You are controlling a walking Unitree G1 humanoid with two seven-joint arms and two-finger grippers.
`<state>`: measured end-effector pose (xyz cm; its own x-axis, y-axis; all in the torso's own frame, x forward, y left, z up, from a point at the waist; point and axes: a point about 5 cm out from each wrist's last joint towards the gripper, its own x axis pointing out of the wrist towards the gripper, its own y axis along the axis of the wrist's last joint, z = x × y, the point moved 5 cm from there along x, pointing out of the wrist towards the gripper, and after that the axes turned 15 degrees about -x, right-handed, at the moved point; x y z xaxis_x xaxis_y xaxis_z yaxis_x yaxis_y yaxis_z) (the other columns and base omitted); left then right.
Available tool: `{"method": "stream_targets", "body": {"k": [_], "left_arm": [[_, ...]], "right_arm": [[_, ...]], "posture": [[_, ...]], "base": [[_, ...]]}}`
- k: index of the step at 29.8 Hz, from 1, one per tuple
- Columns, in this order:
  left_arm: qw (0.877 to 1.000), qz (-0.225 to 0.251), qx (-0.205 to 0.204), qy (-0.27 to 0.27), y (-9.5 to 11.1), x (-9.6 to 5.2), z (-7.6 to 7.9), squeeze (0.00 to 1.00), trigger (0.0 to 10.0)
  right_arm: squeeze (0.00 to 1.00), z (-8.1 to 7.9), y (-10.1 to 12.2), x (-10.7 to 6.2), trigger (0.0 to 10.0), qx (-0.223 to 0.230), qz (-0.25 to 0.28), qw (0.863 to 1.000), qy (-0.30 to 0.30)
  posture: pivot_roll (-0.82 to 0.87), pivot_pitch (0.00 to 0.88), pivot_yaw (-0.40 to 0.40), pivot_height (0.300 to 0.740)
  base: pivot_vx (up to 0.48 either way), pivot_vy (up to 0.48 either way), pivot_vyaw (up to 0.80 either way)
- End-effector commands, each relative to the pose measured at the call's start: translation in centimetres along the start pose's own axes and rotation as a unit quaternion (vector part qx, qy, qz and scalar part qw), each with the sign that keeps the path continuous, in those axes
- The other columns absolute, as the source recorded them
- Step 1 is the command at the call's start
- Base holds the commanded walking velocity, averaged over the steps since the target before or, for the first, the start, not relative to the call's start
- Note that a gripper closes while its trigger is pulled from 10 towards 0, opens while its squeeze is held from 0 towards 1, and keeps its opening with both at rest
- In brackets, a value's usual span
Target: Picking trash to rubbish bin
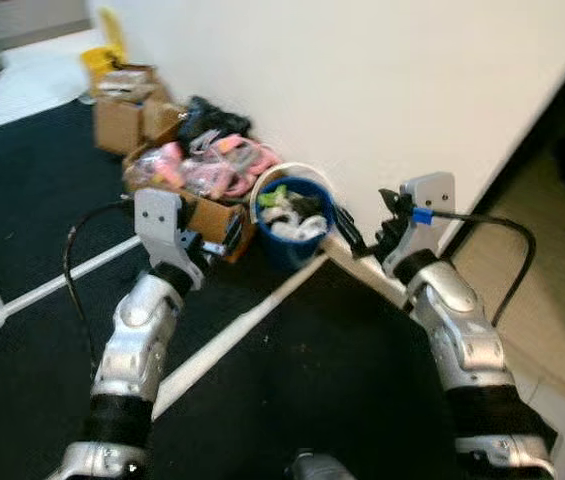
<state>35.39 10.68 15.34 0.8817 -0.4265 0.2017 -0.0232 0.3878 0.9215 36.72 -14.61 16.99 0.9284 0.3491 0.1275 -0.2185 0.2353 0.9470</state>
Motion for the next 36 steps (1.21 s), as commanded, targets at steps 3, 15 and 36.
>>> {"method": "stream_targets", "body": {"k": [3, 15, 36], "left_arm": [[1.000, -0.012, -0.003, 0.008, -0.7, -0.4, -0.4, 0.00, 10.0], [1.000, -0.014, -0.004, 0.006, -0.7, -0.4, -0.4, 0.00, 10.0], [1.000, -0.017, 0.007, -0.003, -0.6, 0.1, -0.5, 0.00, 10.0]], "right_arm": [[0.00, -0.3, -0.6, 0.0, 10.0, 0.008, -0.007, 1.000, 0.003], [0.00, 0.4, -1.4, 0.0, 10.0, 0.018, -0.024, 0.999, -0.015], [0.00, 0.6, -1.3, 0.1, 10.0, 0.013, -0.024, 1.000, -0.016]], "posture": [[-0.08, 0.000, -0.007, 0.740], [-0.08, 0.000, -0.007, 0.740], [-0.09, 0.000, 0.000, 0.740]], "base": [[0.000, 0.000, -0.77], [0.000, 0.000, -0.77], [0.000, 0.000, -0.77]]}}
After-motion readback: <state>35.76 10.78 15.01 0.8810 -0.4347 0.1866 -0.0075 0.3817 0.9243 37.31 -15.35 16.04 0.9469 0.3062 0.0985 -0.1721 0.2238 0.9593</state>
